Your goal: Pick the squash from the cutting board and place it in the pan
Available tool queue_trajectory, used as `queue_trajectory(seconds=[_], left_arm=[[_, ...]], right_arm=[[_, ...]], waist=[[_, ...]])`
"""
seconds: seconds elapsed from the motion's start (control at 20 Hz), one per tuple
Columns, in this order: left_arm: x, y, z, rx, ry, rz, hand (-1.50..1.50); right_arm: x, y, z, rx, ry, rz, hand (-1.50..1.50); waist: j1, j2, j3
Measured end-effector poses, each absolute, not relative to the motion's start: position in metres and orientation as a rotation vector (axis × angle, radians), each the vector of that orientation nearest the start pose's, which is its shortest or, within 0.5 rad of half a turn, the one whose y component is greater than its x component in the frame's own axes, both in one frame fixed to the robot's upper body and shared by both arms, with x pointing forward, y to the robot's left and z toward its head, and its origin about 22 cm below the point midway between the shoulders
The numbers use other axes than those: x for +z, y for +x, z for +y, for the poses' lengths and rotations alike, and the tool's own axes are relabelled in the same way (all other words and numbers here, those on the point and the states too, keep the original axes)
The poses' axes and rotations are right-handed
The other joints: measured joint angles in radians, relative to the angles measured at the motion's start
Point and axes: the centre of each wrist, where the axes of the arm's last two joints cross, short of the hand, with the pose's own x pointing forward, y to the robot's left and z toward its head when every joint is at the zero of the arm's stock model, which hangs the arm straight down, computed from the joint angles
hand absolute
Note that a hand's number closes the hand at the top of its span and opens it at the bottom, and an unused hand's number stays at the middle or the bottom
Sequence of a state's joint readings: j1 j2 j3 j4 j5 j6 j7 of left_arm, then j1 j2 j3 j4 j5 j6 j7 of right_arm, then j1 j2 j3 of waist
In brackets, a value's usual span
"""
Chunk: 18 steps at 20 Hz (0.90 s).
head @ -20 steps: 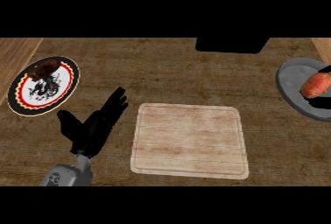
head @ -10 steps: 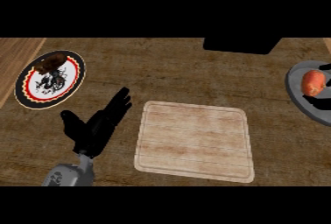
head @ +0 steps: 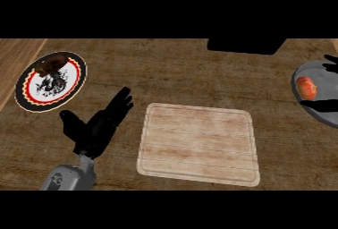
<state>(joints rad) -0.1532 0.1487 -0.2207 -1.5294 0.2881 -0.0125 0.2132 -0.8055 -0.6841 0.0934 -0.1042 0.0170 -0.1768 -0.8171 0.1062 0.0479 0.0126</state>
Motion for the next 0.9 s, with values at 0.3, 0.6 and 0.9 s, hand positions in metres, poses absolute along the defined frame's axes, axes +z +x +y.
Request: queue_trajectory(seconds=[0.3, 0.6, 0.9], left_arm=[[0.024, 0.268, 0.195, -0.166, -0.296, -1.395, 0.0], [0.023, 0.265, 0.197, -0.16, -0.294, -1.397, 0.0], [0.025, 0.267, 0.197, -0.15, -0.295, -1.398, 0.0]], right_arm=[[0.048, 0.349, -0.468, 0.291, -0.597, -1.745, -1.5], [0.052, 0.326, -0.497, 0.237, -0.41, -1.714, -1.5], [0.059, 0.306, -0.521, 0.259, -0.337, -1.67, -1.5]], waist=[[-0.009, -0.001, 0.001], [-0.014, 0.0, 0.001], [-0.03, 0.0, 0.004]])
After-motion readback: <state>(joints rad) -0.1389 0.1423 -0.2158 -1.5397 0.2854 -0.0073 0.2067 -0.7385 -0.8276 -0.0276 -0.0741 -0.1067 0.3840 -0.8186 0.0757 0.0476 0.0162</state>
